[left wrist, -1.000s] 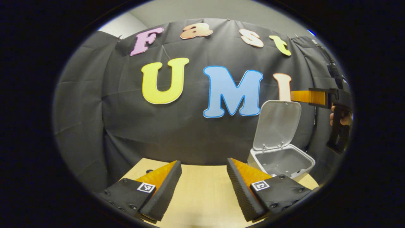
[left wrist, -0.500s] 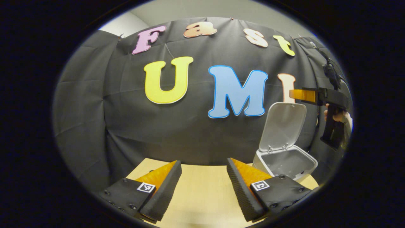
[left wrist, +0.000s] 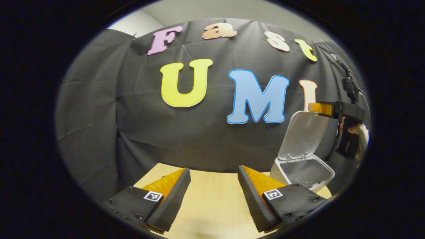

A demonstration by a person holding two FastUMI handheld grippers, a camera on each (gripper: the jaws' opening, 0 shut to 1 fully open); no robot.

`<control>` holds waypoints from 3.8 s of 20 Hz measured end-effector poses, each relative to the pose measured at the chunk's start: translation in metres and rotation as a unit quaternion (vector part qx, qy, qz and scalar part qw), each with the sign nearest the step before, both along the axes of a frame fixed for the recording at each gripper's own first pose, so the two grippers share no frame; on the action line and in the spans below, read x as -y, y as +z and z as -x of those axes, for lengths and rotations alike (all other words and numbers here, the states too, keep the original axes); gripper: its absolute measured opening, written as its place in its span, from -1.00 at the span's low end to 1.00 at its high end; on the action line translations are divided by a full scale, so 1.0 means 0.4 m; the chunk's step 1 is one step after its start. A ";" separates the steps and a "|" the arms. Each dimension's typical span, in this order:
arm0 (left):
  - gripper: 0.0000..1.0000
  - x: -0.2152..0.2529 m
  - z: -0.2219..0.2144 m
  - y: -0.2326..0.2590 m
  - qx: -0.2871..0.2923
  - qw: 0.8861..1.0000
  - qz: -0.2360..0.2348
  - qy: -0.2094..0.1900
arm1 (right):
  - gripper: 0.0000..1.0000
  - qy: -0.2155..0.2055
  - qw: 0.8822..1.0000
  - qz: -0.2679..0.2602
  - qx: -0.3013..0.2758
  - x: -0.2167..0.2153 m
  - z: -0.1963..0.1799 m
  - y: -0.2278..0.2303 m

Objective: Press the lid of the desktop garbage bin to open it, pick up the crumpled paper on the desktop and throw it into the bin, then pick up the pop can on the desktop and drop it into the bin, and finally close the garbage bin lid.

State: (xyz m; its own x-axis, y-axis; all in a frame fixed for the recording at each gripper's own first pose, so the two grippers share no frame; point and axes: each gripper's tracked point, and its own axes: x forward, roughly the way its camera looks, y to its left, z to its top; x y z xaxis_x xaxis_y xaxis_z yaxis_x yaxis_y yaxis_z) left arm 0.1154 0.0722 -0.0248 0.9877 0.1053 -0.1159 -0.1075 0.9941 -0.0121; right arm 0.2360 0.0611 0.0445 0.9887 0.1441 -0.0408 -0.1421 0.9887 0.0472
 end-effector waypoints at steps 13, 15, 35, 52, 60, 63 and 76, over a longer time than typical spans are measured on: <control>0.92 0.103 0.048 -0.046 0.002 1.000 -0.007 -0.030 | 0.92 0.033 0.998 -0.011 -0.045 0.004 0.205 -0.109; 0.92 0.117 0.060 -0.047 0.004 0.999 -0.009 -0.035 | 0.91 0.037 0.998 -0.008 -0.054 0.003 0.230 -0.140; 0.92 0.126 0.132 -0.075 -0.002 1.000 -0.009 -0.030 | 0.92 0.051 0.986 0.025 -0.154 -0.004 0.343 -0.420; 0.89 0.131 0.106 -0.096 -0.014 0.999 -0.016 -0.041 | 0.92 0.035 0.992 0.028 -0.117 -0.007 0.353 -0.434; 0.92 0.127 0.101 -0.103 -0.017 0.999 -0.016 -0.043 | 0.94 0.027 0.994 0.032 -0.101 -0.007 0.356 -0.437; 0.92 0.125 0.101 -0.106 -0.018 0.999 -0.015 -0.042 | 0.94 0.022 0.995 0.032 -0.094 -0.007 0.358 -0.441; 0.92 0.132 0.108 -0.095 -0.013 0.999 -0.023 -0.048 | 0.93 0.014 0.997 0.012 -0.073 -0.006 0.361 -0.436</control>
